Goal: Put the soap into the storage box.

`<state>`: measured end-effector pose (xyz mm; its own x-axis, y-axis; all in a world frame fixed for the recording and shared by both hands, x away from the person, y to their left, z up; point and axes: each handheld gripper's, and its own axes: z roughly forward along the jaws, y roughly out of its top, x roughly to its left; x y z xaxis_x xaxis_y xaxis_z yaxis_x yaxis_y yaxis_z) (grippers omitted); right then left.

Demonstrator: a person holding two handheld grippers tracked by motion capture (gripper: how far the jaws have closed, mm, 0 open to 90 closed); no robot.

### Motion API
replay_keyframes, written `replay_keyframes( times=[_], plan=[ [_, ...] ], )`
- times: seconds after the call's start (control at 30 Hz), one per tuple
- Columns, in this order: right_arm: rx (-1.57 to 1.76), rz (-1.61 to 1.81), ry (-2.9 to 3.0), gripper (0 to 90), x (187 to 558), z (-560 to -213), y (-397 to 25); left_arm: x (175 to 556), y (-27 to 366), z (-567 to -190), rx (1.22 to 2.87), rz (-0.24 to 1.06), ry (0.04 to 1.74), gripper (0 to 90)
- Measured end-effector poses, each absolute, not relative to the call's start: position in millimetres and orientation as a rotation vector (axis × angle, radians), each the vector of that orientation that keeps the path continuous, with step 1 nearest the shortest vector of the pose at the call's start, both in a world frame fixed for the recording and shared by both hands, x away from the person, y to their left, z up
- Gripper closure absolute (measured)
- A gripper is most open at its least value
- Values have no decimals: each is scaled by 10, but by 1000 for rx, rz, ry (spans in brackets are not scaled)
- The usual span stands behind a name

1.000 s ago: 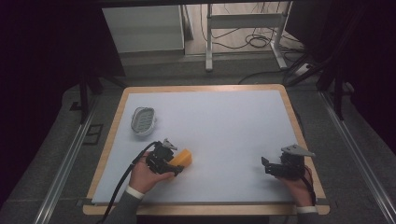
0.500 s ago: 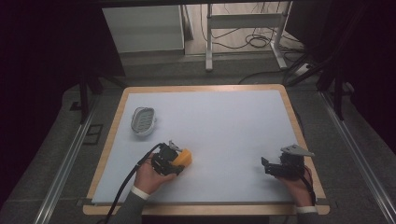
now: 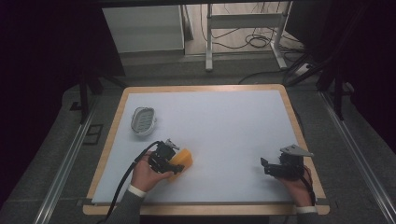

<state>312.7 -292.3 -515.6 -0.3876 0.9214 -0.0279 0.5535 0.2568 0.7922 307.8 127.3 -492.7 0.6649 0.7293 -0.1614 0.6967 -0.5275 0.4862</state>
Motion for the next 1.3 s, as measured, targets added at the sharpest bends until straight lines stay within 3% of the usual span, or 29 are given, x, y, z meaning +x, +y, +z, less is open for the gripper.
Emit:
replay_keyframes(
  times=[1.3],
  plan=[
    [1323,964,2048,61,3123,-5163,-2902,3303,1801,-4497,2227,164,1179,610]
  ],
)
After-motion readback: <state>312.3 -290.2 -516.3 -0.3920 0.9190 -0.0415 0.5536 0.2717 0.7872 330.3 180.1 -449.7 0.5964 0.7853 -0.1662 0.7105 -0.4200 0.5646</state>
